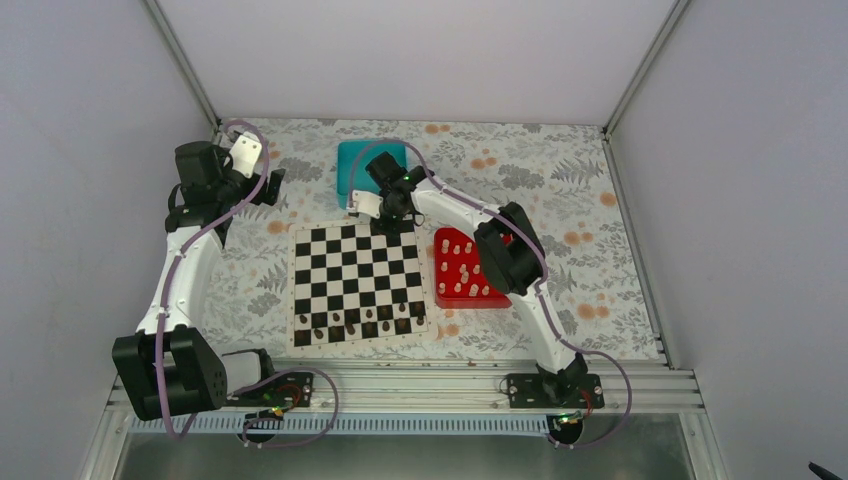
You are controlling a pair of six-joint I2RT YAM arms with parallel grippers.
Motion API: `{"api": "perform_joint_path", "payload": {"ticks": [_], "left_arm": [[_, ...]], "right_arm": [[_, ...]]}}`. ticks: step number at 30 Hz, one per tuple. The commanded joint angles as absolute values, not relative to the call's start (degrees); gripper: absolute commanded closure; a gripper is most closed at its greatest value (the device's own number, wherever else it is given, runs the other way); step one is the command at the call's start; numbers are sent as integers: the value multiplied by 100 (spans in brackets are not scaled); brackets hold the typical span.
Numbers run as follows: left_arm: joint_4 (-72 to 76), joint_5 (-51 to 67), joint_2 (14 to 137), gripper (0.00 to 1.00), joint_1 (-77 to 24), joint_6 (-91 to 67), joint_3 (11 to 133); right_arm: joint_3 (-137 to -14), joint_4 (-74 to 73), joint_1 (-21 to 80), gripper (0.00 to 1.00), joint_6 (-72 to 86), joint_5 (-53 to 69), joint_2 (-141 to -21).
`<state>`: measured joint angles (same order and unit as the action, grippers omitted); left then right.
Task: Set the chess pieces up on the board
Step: Place the chess piece on the chessboard.
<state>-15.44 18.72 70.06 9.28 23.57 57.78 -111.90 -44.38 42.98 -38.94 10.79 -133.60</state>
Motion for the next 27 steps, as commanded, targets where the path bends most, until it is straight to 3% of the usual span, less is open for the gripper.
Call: {"api": "perform_joint_path", "payload": {"ticks": [1, 27], "left_arm": [[-1536, 1970, 7012, 0, 967, 2416, 5759], [-1528, 1973, 7077, 0, 967, 2435, 5744]], "right_arm": [[-11279, -4318, 4271, 91, -3868, 1294, -13202], [-11593, -4376, 4245, 91, -3901, 1414, -13588]]}}
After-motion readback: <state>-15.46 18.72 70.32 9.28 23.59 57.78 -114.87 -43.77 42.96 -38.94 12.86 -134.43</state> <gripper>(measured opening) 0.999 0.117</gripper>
